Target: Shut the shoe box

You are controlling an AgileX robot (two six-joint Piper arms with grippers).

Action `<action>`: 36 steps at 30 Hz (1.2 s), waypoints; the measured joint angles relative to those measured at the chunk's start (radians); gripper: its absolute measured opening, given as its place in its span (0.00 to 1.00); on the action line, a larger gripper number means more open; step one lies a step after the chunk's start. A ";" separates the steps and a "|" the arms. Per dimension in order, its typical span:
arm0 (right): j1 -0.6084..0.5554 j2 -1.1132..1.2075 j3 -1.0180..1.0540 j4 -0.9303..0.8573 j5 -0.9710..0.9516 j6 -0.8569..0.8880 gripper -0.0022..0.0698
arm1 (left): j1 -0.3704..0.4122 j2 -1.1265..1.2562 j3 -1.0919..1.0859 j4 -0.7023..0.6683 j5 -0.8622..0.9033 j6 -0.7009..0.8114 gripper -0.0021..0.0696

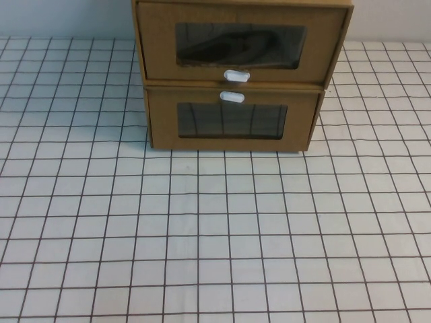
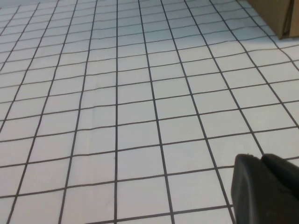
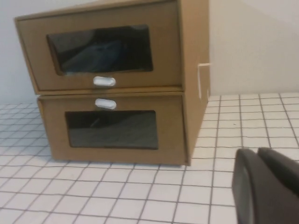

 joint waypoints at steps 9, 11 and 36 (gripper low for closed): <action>-0.122 -0.072 0.101 -0.377 0.101 0.392 0.01 | 0.000 0.000 0.000 0.000 0.000 0.000 0.02; -0.155 -0.072 0.101 -0.414 0.191 0.423 0.01 | 0.000 0.000 0.000 0.000 0.000 0.000 0.02; -0.181 -0.075 0.099 -0.508 0.309 0.553 0.01 | 0.000 0.000 0.000 0.000 0.000 -0.001 0.02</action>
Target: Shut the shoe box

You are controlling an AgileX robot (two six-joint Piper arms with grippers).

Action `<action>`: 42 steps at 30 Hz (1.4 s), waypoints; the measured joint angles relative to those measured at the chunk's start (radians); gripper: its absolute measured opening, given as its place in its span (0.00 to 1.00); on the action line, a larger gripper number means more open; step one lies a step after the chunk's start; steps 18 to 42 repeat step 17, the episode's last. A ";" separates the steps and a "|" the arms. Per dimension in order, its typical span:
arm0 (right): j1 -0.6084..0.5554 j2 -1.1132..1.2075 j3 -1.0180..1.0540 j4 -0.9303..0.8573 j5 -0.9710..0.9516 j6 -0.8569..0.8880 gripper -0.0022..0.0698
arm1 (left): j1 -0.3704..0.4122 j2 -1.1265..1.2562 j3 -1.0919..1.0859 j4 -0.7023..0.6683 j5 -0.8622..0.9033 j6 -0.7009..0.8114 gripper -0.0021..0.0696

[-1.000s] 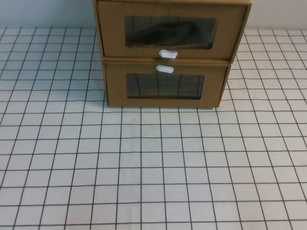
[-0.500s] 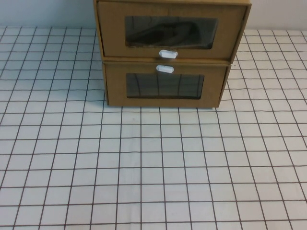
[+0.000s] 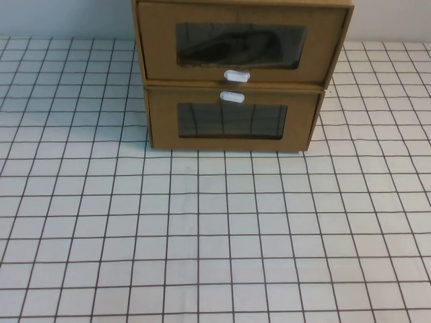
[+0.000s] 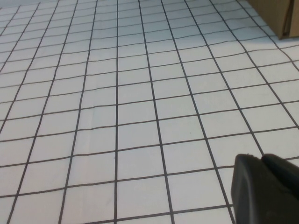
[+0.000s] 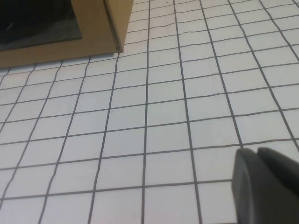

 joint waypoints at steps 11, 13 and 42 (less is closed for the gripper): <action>0.013 -0.002 0.000 0.006 -0.002 0.000 0.01 | 0.000 0.000 0.000 0.000 0.000 0.000 0.02; 0.013 -0.004 0.000 0.008 -0.002 0.000 0.01 | 0.000 0.000 0.000 0.000 0.000 0.000 0.02; 0.015 -0.005 0.000 0.008 -0.002 0.000 0.01 | 0.000 0.000 0.000 0.000 0.000 0.000 0.02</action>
